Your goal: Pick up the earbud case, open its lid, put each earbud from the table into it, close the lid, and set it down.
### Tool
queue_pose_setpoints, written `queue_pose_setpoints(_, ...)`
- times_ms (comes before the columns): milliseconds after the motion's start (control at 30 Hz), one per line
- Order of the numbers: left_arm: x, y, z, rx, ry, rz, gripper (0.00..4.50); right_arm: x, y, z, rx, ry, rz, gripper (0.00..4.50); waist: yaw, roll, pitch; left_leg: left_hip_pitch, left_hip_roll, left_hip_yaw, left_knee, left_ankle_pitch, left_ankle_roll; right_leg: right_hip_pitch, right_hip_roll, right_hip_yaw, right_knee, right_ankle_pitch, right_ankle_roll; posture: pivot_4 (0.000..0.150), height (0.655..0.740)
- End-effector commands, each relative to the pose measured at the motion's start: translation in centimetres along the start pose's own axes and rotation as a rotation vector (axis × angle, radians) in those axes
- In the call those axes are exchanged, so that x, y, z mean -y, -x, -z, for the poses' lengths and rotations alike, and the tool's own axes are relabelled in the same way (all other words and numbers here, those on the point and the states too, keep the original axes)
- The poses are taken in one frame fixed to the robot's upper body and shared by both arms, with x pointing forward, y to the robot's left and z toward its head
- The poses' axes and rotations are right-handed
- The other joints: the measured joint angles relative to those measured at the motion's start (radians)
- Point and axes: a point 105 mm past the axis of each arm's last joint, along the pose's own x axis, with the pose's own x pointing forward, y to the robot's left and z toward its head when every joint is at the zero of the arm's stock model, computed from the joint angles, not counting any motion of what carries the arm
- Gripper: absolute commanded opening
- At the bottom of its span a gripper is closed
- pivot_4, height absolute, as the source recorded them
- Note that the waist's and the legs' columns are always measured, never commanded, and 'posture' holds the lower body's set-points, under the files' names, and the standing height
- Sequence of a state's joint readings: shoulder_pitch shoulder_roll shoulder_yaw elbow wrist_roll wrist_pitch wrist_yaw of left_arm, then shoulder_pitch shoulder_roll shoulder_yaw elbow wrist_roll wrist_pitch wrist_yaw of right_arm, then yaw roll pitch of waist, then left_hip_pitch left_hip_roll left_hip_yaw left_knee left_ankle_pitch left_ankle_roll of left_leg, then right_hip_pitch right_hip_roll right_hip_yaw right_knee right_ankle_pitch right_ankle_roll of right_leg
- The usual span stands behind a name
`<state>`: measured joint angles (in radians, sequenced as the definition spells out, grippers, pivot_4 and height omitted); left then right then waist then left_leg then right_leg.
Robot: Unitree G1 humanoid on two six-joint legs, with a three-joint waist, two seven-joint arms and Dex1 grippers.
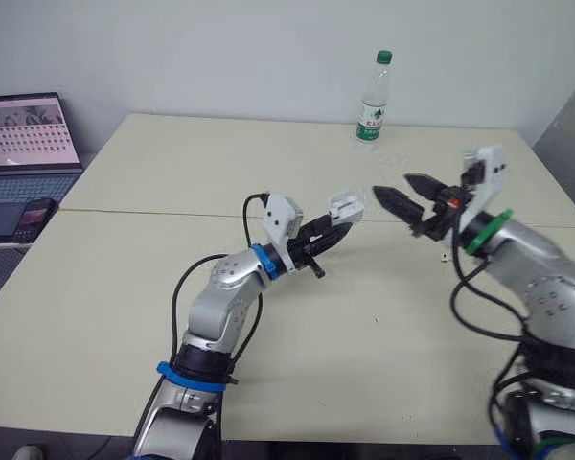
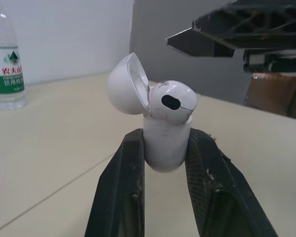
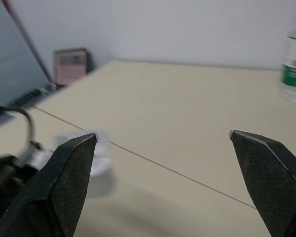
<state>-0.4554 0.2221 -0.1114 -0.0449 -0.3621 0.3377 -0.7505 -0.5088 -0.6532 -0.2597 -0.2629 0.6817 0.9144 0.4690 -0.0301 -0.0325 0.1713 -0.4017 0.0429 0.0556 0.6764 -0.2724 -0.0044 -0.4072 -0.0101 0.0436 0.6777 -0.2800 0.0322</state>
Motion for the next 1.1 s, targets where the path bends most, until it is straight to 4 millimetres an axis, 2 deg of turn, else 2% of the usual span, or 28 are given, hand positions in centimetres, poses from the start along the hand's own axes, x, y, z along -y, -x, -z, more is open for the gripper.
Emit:
queue_pose_setpoints(33, 0.7, 0.6, -1.1, 0.026, -0.017, 0.049, 0.78, 1.1, 0.9, -0.1, -0.051, 0.151, -0.019, 4.49, 0.000, 0.000, 0.000, 0.000, 0.000, 0.000, 0.000, 0.000, 0.000, 0.000, 0.000, 0.000, -0.001, 0.000, 0.000, 0.150, 0.7362)
queue_pose_setpoints(100, 0.5, 0.9, -1.1, 0.017, -0.018, 0.047, 0.78, 0.2, 0.6, -0.4, -0.053, 0.189, -0.077, 4.49, -0.004, 0.000, 0.000, 0.000, 0.001, 0.001, 0.000, 0.000, 0.000, 0.000, 0.001, 0.000, -0.001, 0.000, 0.000, 0.150, 0.7362)
queue_pose_setpoints(200, 0.4, 1.1, -1.1, 0.018, -0.012, 0.038, 0.78, -4.2, -1.0, -1.2, 0.013, 0.207, -0.207, 4.49, -0.008, 0.000, 0.000, 0.001, 0.003, 0.001, 0.000, 0.000, 0.000, -0.001, 0.003, 0.002, 0.000, 0.000, 0.000, 0.150, 0.7362)
queue_pose_setpoints(367, 0.4, 1.0, -1.1, 0.019, -0.003, 0.034, 0.78, -9.2, -2.3, -1.4, 0.070, 0.241, -0.311, 4.49, -0.001, 0.000, 0.000, 0.000, 0.004, -0.002, 0.000, 0.000, 0.000, -0.001, 0.004, 0.000, 0.001, 0.000, 0.000, 0.150, 0.7362)
queue_pose_setpoints(433, 0.5, 1.0, -1.1, 0.020, 0.001, 0.035, 0.78, -10.4, -2.7, -1.1, 0.073, 0.278, -0.324, 4.49, 0.000, 0.000, 0.000, 0.000, 0.002, -0.001, 0.000, 0.000, 0.000, -0.001, 0.002, 0.000, 0.001, 0.000, 0.000, 0.150, 0.7362)
queue_pose_setpoints(633, 0.6, 0.7, -1.2, 0.025, 0.004, 0.038, 0.78, -11.8, -3.5, -0.1, 0.061, 0.348, -0.319, 4.49, 0.003, 0.000, 0.001, -0.001, 0.000, 0.000, 0.000, 0.000, 0.000, -0.001, -0.002, 0.000, 0.000, 0.000, 0.000, 0.150, 0.7362)
queue_pose_setpoints(767, 0.9, 0.6, -1.2, 0.028, 0.005, 0.048, 0.78, -11.1, -4.1, -0.1, 0.061, 0.355, -0.254, 4.49, 0.002, 0.000, 0.001, -0.001, 0.001, -0.001, 0.000, 0.000, 0.000, -0.001, -0.002, -0.001, 0.001, 0.000, 0.000, 0.150, 0.7362)
queue_pose_setpoints(1100, 0.9, 0.6, -1.2, 0.034, 0.010, 0.042, 0.78, -10.4, -4.3, 0.0, 0.047, 0.379, -0.228, 4.49, 0.002, 0.000, 0.001, -0.001, 0.001, -0.001, 0.000, 0.000, 0.000, -0.001, -0.002, -0.001, 0.001, 0.000, 0.000, 0.150, 0.7362)
